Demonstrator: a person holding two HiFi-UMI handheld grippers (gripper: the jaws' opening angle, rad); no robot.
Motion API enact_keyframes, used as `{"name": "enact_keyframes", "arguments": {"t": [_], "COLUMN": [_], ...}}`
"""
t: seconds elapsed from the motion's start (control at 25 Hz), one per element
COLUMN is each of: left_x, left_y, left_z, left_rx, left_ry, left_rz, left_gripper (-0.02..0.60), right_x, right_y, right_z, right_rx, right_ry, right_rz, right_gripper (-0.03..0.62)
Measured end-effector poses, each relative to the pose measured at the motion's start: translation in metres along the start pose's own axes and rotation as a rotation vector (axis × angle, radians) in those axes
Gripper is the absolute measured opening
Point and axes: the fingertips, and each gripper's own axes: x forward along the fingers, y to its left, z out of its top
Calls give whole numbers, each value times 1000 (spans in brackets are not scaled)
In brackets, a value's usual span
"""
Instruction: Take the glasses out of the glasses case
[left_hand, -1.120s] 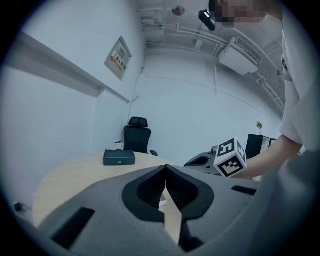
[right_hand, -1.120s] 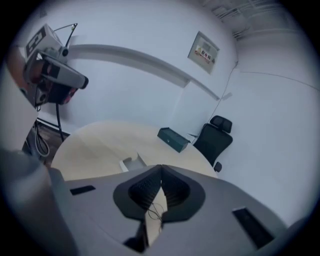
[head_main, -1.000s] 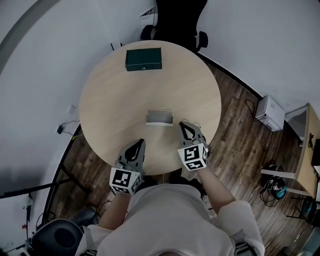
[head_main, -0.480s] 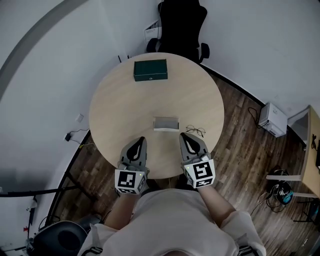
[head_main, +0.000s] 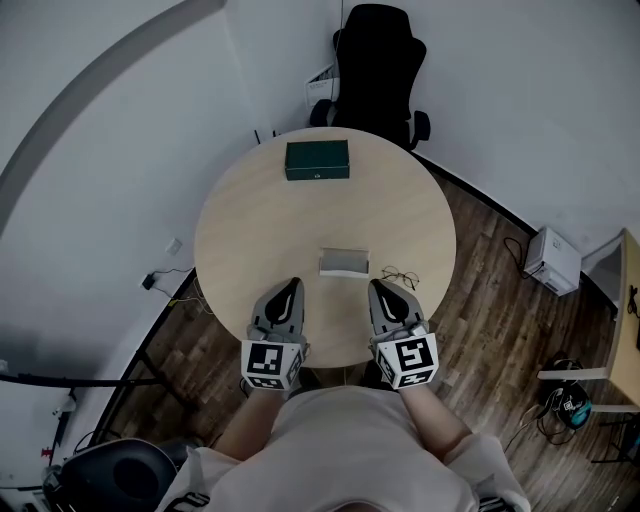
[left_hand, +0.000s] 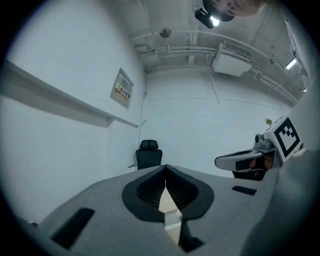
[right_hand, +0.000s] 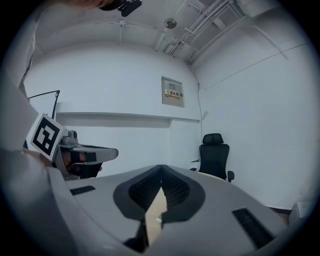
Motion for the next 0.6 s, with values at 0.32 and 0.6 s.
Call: {"name": "enact_keyframes", "arguments": {"t": [0.32, 0.6], "left_x": [-1, 0], "left_y": [-1, -3], "left_z": [5, 8], "left_rx": [60, 70], "left_ry": [9, 3], "left_rz": [15, 10], "left_gripper": [9, 9], "right_x": [-1, 1], "right_y": [4, 4], "right_z": [1, 2], "right_rx": [-7, -4], "right_ry": [-10, -9], "right_rz": [2, 4], "right_gripper": [12, 12]}}
